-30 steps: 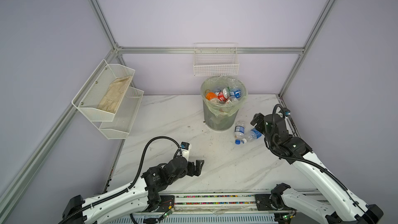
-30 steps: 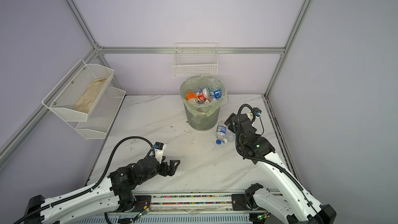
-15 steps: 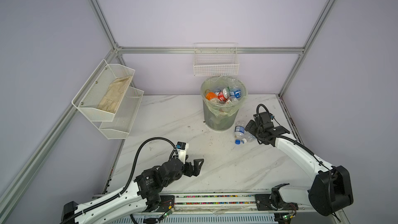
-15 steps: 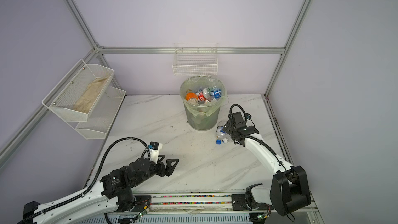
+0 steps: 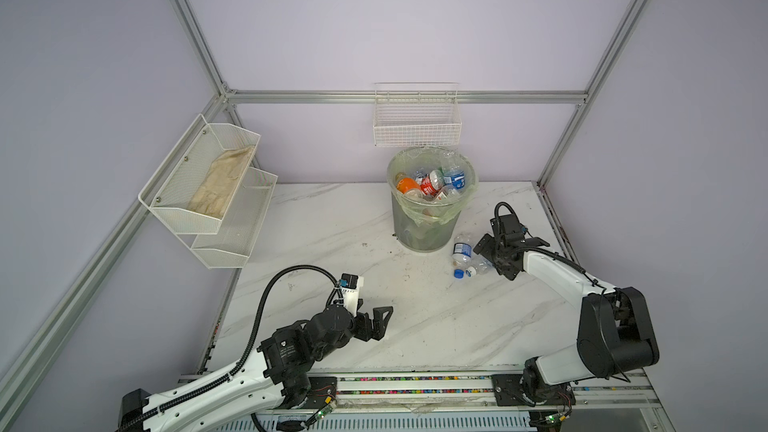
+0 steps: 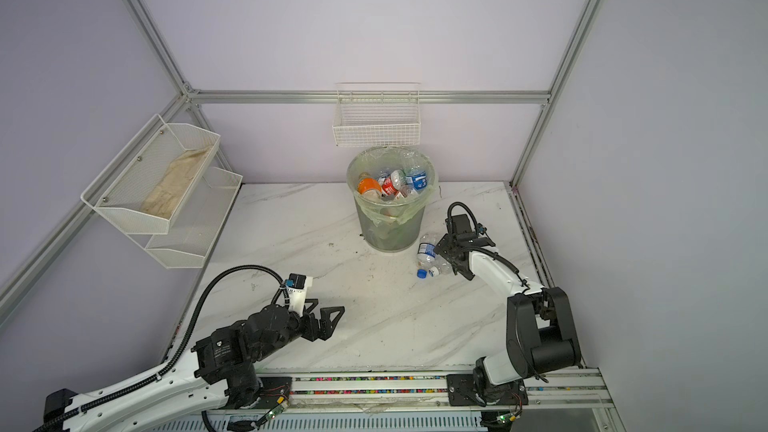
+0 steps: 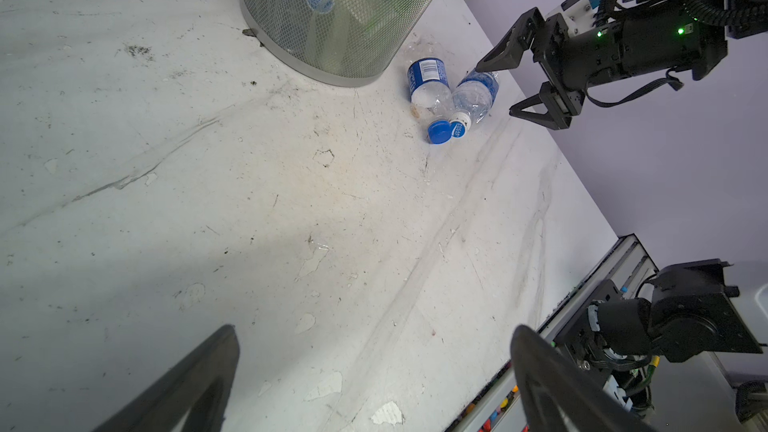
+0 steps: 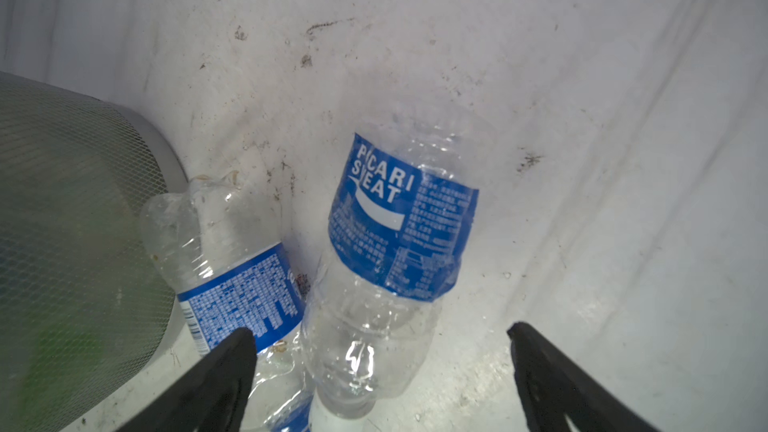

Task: Throw the plastic bottles in the bin
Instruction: 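Close the right gripper around the Pocari Sweat bottle, then lift the Pocari Sweat bottle with the right gripper toward the bin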

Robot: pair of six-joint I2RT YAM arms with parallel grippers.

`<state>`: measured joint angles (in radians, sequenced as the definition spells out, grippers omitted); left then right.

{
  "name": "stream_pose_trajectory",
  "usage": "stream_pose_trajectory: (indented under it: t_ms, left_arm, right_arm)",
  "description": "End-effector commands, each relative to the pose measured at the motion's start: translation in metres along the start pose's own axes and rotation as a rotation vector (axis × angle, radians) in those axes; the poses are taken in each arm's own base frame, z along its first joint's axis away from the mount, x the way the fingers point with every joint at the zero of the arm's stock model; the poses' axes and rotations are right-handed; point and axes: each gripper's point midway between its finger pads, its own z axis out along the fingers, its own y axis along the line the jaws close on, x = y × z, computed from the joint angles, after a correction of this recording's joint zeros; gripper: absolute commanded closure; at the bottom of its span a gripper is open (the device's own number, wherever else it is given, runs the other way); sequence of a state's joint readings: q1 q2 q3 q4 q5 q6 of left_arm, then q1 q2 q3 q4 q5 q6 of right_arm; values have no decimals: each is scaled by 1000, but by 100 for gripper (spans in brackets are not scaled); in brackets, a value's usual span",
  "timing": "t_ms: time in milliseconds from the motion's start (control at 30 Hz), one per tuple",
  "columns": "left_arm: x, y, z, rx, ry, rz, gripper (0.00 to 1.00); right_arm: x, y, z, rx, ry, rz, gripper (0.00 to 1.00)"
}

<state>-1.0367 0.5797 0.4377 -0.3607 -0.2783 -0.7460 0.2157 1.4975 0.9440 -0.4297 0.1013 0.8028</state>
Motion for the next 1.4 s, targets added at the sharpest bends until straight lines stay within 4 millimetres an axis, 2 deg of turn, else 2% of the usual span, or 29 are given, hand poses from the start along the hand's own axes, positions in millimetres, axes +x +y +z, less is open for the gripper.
stream_pose_trajectory:
  t_ms: [0, 267, 467, 567, 667, 867, 967, 1033, 1100, 1367]
  left_arm:
    - [-4, -1, 0, 2, -20, -13, 0]
    - [-2, 0, 2, -11, -13, -9, 0]
    - [-2, -1, 6, -13, -7, -3, 0]
    - [-1, -1, 7, -16, -4, 0, 0]
    - [-1, -2, 8, -16, -2, 1, 0]
    - [-2, -4, 10, -11, 1, 0, 0]
    - [-2, -6, 10, -8, 3, -1, 0]
    - [-2, -6, 10, -7, 2, -4, 0]
    - [-2, -6, 10, -4, 0, -7, 0]
    - [-5, -10, 9, 9, -5, -10, 0]
  right_arm:
    - [0, 6, 11, -50, 22, 28, 3]
    - [7, -12, 38, 6, 56, 43, 3]
    - [24, -26, 53, 19, 113, 48, 6]
    - [32, -29, 53, -2, 122, 51, 16]
    - [35, -31, 46, -29, 118, 55, 32]
    - [30, -27, 22, -95, 74, 66, 62]
    - [27, -13, 7, -188, 63, 24, 85]
    - [22, 5, -16, -302, 39, -12, 97]
    - [18, 16, -34, -374, 20, -31, 100]
    - [4, 38, -114, -613, -98, -59, 100]
